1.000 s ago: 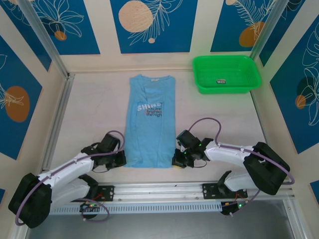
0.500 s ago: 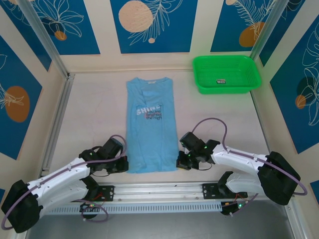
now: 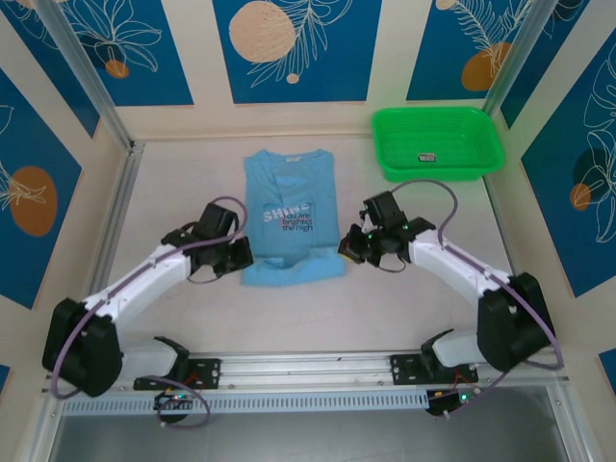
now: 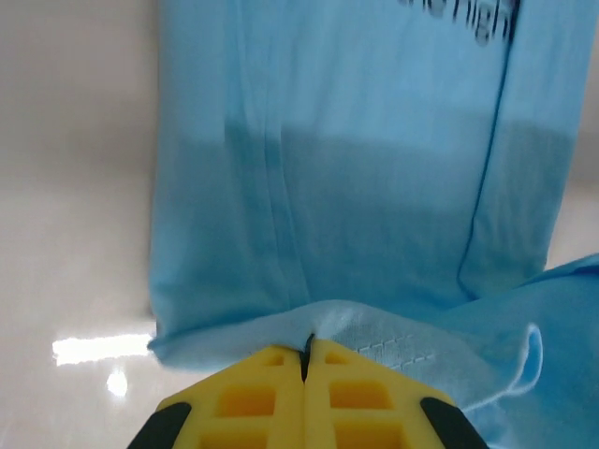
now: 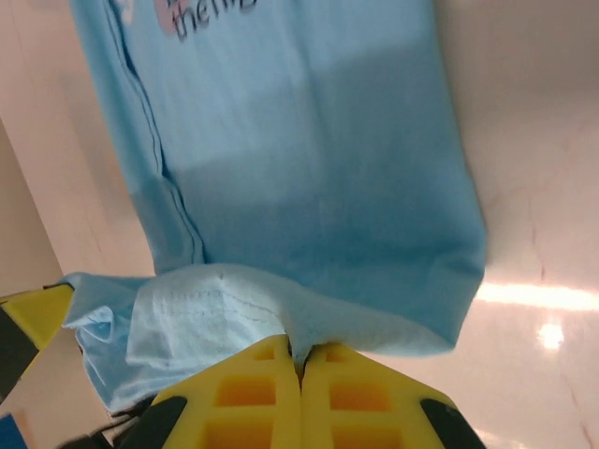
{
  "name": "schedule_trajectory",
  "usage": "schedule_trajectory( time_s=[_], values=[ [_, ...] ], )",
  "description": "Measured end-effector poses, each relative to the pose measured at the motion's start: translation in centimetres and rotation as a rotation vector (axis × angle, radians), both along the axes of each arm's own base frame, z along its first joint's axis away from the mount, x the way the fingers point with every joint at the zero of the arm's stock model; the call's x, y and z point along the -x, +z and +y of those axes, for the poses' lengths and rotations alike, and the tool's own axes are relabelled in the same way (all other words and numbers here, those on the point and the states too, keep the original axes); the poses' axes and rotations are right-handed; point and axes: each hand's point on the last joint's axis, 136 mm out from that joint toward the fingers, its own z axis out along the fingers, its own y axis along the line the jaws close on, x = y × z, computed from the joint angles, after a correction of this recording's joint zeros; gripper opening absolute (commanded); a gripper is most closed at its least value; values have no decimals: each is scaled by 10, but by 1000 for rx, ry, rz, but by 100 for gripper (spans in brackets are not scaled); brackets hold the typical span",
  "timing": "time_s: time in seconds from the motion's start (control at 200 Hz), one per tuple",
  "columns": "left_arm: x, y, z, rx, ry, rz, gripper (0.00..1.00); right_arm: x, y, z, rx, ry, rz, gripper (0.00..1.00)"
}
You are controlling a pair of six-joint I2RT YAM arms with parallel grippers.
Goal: Fold and stack the t-shirts
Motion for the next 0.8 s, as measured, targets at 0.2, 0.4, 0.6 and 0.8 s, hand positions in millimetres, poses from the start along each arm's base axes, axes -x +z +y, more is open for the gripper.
schedule_trajectory(
  time_s=[0.2,0.4,0.6,0.8],
  values=[
    [-63,3,3,-14,50,-12,0,-65,-12,3,-11,-21,38,0],
    [-103,-14,12,-42,77,15,0,-107,-31,5,-10,-25,75,0],
    [-132,-38,17,-60,92,58,0,-136,-45,1,-18,-41,107,0],
    [-150,-56,25,-50,109,97,6,-150,-57,-6,-29,-57,141,6]
  ],
)
